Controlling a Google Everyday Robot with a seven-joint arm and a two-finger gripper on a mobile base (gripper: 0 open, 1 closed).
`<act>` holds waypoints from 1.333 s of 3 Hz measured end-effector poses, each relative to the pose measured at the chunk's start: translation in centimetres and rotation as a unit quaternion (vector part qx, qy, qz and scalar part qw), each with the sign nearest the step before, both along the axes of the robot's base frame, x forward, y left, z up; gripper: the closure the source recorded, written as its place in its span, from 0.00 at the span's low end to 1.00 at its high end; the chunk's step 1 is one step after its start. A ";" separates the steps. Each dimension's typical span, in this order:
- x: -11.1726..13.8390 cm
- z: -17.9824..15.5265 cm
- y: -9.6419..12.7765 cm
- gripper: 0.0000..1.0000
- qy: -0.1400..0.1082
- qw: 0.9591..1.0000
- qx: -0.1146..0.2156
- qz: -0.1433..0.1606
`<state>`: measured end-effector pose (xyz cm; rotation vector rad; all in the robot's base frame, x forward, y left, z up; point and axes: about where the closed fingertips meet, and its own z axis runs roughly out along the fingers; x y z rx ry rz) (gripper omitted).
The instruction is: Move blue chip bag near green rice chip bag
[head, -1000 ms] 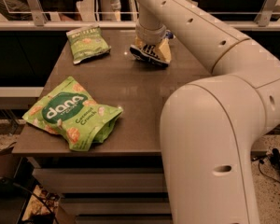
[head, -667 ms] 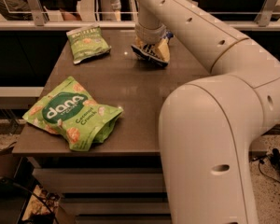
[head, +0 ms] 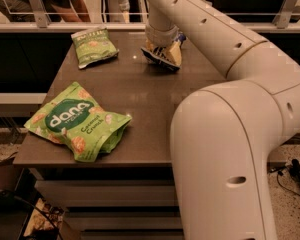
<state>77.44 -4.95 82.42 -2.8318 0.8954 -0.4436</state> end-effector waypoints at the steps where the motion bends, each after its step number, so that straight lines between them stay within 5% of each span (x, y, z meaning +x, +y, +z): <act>1: 0.0 1.1 0.1 1.00 -0.009 0.999 0.049 0.003; 3: 0.4 5.1 -0.4 1.00 -0.067 0.983 0.170 0.021; 4: 0.6 6.4 -0.9 1.00 -0.089 0.976 0.198 0.021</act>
Offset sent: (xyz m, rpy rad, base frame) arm -0.0027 -0.0108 0.0672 0.4374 -0.1503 0.0537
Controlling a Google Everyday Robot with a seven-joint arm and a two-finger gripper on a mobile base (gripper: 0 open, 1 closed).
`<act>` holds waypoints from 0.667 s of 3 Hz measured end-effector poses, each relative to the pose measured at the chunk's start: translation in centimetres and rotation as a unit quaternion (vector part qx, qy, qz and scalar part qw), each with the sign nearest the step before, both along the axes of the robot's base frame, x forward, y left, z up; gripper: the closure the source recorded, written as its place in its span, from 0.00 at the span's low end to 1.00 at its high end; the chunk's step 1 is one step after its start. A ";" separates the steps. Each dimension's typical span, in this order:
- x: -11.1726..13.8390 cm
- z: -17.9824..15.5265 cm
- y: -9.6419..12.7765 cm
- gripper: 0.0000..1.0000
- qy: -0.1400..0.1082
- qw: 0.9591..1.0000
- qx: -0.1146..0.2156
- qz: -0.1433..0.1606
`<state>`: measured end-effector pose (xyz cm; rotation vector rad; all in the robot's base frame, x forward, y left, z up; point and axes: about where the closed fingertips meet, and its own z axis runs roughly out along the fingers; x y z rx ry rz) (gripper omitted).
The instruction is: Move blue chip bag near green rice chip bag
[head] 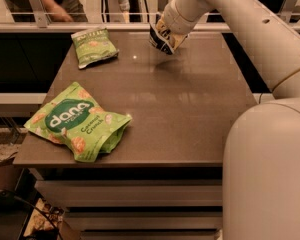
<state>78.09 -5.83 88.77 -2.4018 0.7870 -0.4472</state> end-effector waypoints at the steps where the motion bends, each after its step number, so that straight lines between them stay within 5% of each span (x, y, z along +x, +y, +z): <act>1: -0.4 1.1 -0.1 1.00 -0.013 1.000 0.016 -0.003; 2: -2.1 2.3 -0.2 1.00 -0.013 1.000 0.008 -0.017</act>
Offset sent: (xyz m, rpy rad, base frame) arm -0.0515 -0.0054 0.0435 -0.0115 -0.0282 -0.0830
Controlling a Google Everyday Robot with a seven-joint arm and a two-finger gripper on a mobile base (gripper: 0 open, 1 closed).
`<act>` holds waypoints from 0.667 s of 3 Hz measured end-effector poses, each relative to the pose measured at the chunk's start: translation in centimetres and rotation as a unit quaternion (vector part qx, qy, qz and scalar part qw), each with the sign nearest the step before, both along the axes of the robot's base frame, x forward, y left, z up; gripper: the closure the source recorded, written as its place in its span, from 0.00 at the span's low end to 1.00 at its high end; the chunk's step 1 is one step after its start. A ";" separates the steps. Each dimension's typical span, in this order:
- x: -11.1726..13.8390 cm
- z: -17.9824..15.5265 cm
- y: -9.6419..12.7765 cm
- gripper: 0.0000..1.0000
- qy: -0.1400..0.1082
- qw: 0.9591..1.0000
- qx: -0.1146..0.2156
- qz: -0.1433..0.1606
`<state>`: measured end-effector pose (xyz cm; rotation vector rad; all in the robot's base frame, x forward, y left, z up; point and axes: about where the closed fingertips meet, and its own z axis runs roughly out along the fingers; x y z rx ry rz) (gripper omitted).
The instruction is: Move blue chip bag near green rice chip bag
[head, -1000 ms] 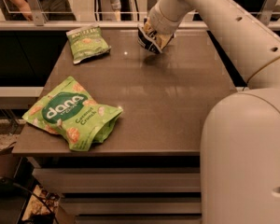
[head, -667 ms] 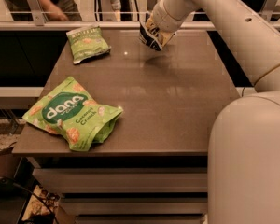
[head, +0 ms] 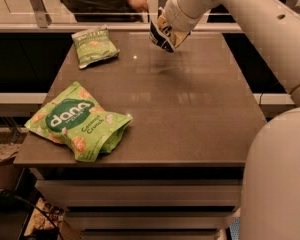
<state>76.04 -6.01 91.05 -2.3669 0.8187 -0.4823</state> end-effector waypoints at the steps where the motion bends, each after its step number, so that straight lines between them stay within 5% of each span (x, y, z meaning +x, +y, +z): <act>1: -2.7 1.3 -0.3 1.00 0.005 1.000 -0.017 -0.025; 2: -5.5 2.3 -0.8 1.00 0.006 0.999 -0.025 -0.048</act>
Offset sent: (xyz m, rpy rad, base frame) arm -0.0909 -0.0174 0.0382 -0.0684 0.0072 -0.1589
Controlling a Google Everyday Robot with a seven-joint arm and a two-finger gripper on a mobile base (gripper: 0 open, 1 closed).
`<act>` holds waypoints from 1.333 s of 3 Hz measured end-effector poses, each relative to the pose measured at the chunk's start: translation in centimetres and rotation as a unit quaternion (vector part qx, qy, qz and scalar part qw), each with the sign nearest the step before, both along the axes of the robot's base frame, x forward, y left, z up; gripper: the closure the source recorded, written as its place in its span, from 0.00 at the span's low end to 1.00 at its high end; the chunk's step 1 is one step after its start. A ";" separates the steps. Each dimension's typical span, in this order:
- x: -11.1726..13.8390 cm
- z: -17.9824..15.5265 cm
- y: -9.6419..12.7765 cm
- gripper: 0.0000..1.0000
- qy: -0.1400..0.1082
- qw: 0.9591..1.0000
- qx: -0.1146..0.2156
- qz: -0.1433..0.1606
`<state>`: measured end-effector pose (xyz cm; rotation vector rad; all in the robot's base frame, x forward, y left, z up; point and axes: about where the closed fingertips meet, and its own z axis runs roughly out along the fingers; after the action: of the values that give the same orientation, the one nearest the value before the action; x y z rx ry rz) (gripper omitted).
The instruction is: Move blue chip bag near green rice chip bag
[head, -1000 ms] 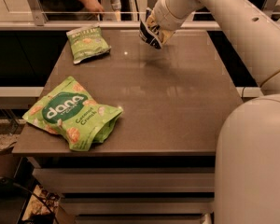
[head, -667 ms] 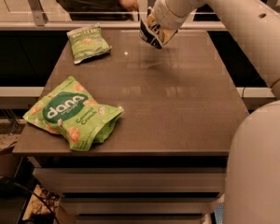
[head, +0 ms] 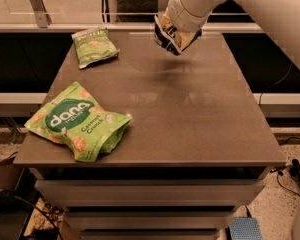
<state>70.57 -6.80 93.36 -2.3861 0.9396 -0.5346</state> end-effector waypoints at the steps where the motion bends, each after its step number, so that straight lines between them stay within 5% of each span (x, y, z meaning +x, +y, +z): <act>1: -2.8 0.5 -0.4 1.00 -0.009 1.000 0.007 -0.008; 4: -11.7 0.7 0.1 1.00 -0.024 0.999 0.033 -0.033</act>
Offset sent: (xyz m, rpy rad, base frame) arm -0.0944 -0.0115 0.0104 0.0590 -0.0550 -0.0644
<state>58.87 -6.66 94.10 -2.2789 1.0030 -0.5745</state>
